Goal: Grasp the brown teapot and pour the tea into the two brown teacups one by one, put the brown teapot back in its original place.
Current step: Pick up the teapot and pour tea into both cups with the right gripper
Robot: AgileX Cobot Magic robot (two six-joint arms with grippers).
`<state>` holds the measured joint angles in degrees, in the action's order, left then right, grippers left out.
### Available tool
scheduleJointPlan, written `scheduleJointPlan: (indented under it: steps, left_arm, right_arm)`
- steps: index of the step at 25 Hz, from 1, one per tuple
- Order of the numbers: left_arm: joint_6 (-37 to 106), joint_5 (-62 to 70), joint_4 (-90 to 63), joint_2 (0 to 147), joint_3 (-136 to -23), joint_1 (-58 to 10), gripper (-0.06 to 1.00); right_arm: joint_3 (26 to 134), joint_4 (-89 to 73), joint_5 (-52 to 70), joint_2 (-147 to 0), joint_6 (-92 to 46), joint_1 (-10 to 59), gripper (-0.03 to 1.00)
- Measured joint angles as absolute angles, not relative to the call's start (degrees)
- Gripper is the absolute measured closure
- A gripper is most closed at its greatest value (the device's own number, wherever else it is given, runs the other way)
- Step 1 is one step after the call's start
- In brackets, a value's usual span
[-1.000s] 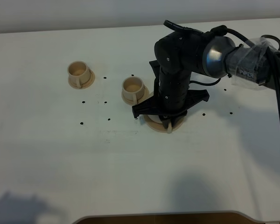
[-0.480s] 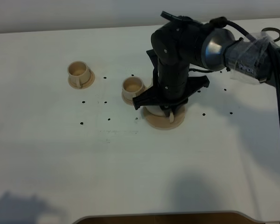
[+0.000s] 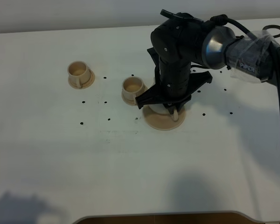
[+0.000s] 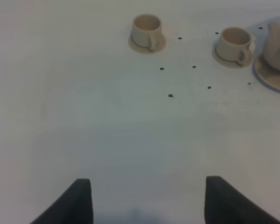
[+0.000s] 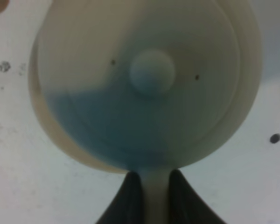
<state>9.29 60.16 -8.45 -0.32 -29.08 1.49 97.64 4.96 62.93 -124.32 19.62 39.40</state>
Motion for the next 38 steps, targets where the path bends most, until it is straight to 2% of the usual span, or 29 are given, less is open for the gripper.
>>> scheduleJointPlan:
  steps: [9,18,25,38]
  left_arm:
    - [9.3,60.2,-8.5,-0.3,-29.1,1.5,0.40]
    - [9.3,60.2,-8.5,-0.3,-29.1,1.5,0.40]
    - [9.3,60.2,-8.5,-0.3,-29.1,1.5,0.40]
    - [9.3,60.2,-8.5,-0.3,-29.1,1.5,0.40]
  right_arm:
    - [97.6,8.3,61.8,-121.8,18.3,39.4,0.87]
    - [98.9,8.2,57.5,-121.6,6.0,39.4,0.87]
    - [107.0,6.7,59.7,-122.3,-4.2,39.4,0.87]
    - [129.4,6.4,66.8,-135.4,-17.9,41.3,0.87]
